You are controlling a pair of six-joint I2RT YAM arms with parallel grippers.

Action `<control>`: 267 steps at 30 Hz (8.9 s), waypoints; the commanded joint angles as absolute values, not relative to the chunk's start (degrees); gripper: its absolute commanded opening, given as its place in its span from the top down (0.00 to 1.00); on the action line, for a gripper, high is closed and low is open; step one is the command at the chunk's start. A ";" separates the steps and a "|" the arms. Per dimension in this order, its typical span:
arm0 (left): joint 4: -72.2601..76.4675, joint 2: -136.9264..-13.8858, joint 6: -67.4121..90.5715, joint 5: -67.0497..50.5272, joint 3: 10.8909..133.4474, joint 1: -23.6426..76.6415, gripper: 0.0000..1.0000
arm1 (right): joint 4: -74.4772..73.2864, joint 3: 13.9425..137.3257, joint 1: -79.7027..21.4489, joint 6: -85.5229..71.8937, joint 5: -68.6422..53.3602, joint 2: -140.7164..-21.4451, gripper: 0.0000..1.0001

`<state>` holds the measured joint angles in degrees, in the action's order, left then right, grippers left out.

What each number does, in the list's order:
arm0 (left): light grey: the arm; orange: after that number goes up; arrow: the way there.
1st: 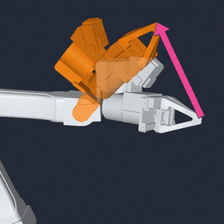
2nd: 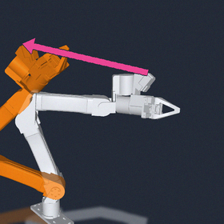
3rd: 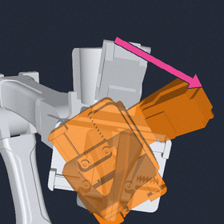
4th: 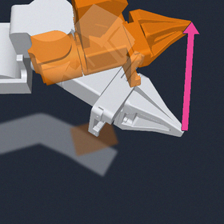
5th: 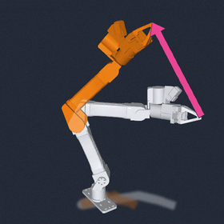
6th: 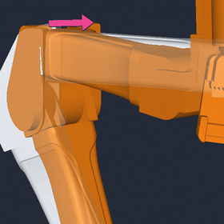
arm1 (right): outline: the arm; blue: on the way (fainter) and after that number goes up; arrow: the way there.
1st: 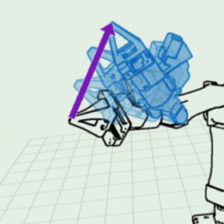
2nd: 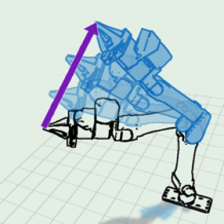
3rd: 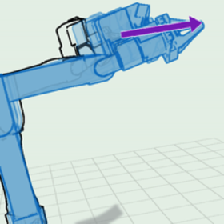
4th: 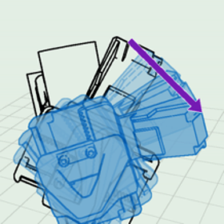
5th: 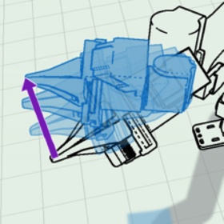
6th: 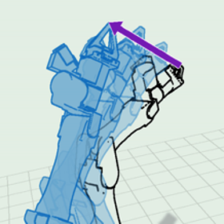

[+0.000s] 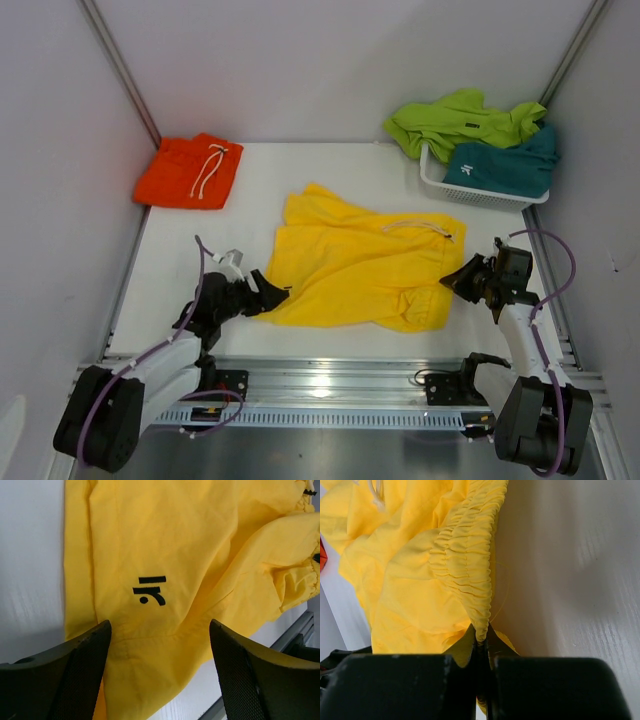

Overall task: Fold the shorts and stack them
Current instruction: Flatten the shorts out

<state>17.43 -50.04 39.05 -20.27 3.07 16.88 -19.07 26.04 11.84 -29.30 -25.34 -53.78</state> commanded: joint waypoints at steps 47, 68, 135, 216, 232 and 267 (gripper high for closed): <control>-5.10 -52.55 37.00 -21.71 16.26 16.52 0.62 | -13.98 26.72 11.78 -27.95 -25.84 -60.12 1.00; 15.21 -61.70 40.87 -23.12 12.13 14.94 0.45 | -13.80 26.89 11.78 -28.21 -26.37 -60.12 1.00; -9.39 -40.00 40.62 -29.28 94.29 -6.15 1.00 | -1.76 95.36 15.21 -59.06 -64.95 -48.97 1.00; -13.80 -70.91 26.55 13.87 53.70 56.38 0.01 | -26.64 69.70 -4.39 -15.47 -11.43 -86.84 0.39; -20.65 -99.22 22.33 16.70 69.25 72.86 0.02 | -22.24 68.90 -5.54 -17.14 -5.45 -97.55 0.47; -24.87 -103.99 26.37 10.64 63.73 78.13 1.00 | -18.81 60.31 -8.52 -21.00 -5.98 -96.78 1.00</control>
